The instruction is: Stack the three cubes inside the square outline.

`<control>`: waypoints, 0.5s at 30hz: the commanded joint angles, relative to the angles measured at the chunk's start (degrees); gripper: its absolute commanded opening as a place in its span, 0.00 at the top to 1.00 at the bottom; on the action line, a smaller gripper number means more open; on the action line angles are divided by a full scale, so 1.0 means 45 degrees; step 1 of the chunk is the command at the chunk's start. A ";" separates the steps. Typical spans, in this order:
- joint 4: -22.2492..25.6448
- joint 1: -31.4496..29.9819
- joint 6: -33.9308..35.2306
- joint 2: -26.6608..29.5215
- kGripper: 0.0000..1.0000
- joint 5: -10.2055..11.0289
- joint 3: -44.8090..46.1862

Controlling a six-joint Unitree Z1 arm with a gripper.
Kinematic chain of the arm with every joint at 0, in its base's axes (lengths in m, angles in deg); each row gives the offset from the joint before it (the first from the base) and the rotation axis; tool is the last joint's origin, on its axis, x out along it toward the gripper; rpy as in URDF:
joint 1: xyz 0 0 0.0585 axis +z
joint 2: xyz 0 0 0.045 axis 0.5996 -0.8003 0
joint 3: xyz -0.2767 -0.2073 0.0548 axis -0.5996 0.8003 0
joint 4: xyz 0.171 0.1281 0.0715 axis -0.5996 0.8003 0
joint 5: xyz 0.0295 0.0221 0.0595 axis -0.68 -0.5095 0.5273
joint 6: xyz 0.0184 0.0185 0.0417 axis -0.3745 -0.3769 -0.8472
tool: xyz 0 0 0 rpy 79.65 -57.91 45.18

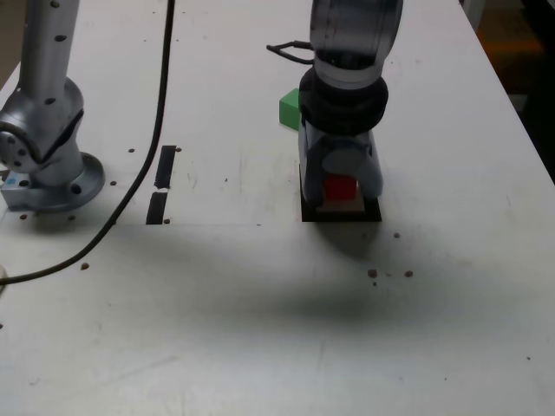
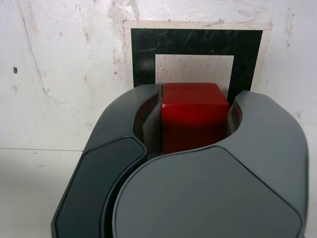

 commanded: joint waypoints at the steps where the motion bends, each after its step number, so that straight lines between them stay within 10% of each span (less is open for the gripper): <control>1: -0.0012 0.0017 -0.0031 -0.0015 0.89 0.0063 0.0007; 9: 0.0140 0.0017 -0.0046 -0.0236 0.79 -0.0004 -0.0072; 15: 0.0350 0.0017 -0.0278 -0.0268 0.21 -0.0040 -0.0146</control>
